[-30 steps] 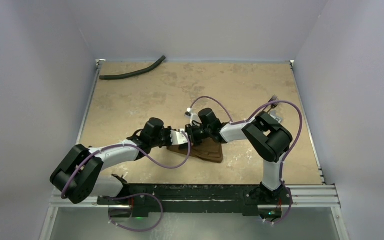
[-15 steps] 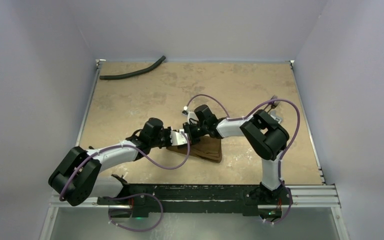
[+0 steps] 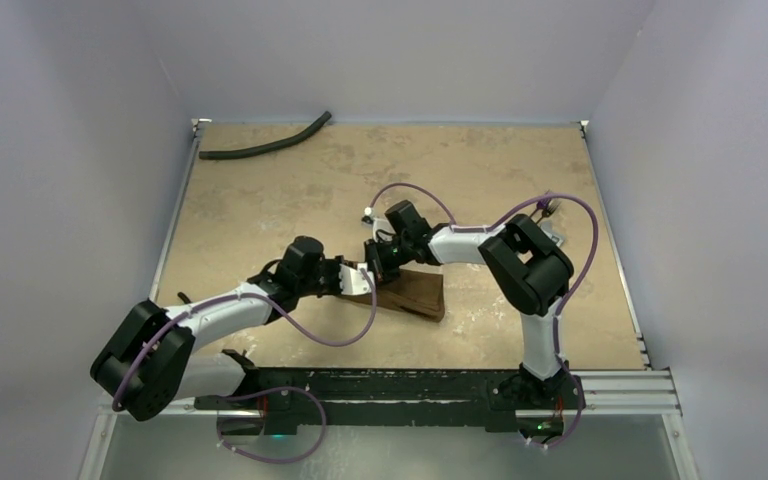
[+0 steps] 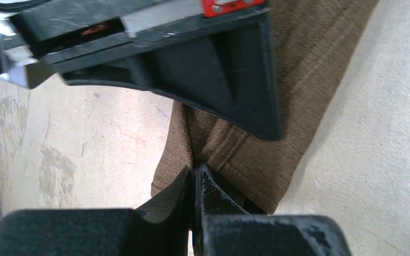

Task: Fold the napkin into a case and place the utensils inside
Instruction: Smooth out the smaller rectangle-folded napkin at the center of the board.

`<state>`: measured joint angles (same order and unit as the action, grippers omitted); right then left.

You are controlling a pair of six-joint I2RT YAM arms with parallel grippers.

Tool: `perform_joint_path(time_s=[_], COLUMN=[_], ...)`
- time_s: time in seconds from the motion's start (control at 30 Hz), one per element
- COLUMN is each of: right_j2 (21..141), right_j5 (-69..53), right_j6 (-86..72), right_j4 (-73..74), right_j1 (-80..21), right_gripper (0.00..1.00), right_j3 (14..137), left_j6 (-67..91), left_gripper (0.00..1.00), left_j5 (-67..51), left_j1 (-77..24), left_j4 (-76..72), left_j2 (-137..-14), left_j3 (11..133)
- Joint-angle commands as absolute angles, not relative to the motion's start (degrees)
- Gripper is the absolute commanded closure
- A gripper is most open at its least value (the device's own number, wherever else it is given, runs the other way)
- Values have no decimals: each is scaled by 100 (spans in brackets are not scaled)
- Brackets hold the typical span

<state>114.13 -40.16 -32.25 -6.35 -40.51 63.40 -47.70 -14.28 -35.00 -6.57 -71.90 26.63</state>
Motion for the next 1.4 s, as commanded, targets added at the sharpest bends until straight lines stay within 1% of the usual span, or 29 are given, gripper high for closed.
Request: perform_joint_path(time_s=[0.0, 0.13, 0.37, 0.63, 0.9, 1.1, 1.37], right_j2=[11370, 11292, 11712, 12023, 12149, 12241, 12218], right_j5=[-4172, -4243, -4323, -4317, -4289, -4298, -4446], right_j6=[-3104, -3170, -3001, -2890, -2838, -2866, -2911], right_j4=[-338, -422, -236, -205, -251, -437, -527], right_j1=[-4013, -4017, -4019, -4008, -4001, -3979, -3872], right_gripper=[100, 100, 100, 100, 100, 100, 100], right_j3=[6696, 6711, 7005, 6774, 6615, 6418, 6364], left_j6=[-5181, -5323, -5339, -5236, -5157, -5105, -6043], left_gripper=[100, 100, 100, 100, 100, 100, 100], left_j5=[-1792, -1767, -1585, -1558, -1182, -1290, -1459], left_j1=[-3528, -3558, -3715, -3730, -3718, -3709, -3787], left_j4=[-598, -625, -842, -951, -1204, -957, -715], left_j2=[-7115, -7139, -7145, -7110, -7103, -7032, -6979], left_j3=[2533, 2408, 2366, 2516, 2505, 2567, 2278])
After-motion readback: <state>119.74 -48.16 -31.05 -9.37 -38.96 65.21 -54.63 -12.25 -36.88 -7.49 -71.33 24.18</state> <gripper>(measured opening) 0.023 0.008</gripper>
